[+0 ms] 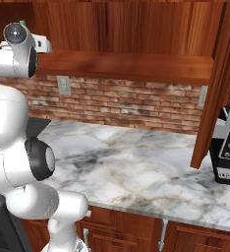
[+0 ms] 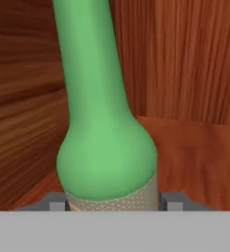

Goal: Get the candle and the beer from the cabinet and move them to the dining counter.

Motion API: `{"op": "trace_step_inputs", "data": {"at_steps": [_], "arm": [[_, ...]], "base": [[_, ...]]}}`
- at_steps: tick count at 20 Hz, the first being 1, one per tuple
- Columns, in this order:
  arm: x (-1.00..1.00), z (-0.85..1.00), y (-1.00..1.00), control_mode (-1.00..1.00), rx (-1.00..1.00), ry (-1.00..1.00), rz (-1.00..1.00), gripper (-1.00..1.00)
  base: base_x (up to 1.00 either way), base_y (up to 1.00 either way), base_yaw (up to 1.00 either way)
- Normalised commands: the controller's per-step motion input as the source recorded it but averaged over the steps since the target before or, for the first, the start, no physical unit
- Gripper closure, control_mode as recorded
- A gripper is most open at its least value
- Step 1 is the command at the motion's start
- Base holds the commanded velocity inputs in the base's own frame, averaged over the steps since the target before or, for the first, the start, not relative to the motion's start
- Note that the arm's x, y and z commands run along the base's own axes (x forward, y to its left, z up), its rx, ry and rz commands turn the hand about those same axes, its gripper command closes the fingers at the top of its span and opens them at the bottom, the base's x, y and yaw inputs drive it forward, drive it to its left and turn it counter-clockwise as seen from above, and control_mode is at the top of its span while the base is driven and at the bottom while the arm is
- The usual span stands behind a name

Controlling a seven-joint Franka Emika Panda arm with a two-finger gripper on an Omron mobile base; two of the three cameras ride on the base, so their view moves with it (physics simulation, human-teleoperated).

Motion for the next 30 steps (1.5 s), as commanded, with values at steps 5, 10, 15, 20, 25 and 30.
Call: {"op": "trace_step_inputs", "data": {"at_steps": [5,10,15,20,25,30], "arm": [[-0.69,0.0,-0.3,-1.0,0.06,-0.01,0.0,1.0],[-0.73,0.01,-0.17,-1.0,0.04,0.0,0.0,1.0],[-0.77,0.0,-0.12,-1.0,0.04,0.0,0.0,1.0],[-0.7,0.07,-0.15,-1.0,0.01,0.0,0.0,1.0],[-0.69,0.11,-0.21,-1.0,0.0,0.0,0.0,1.0],[-0.64,0.02,-0.28,-1.0,0.0,0.0,0.01,1.0]], "base": [[0.0,0.0,0.0],[0.0,0.0,0.0],[0.0,0.0,0.0],[0.0,0.0,0.0],[0.0,0.0,0.0],[0.0,0.0,0.0]]}}
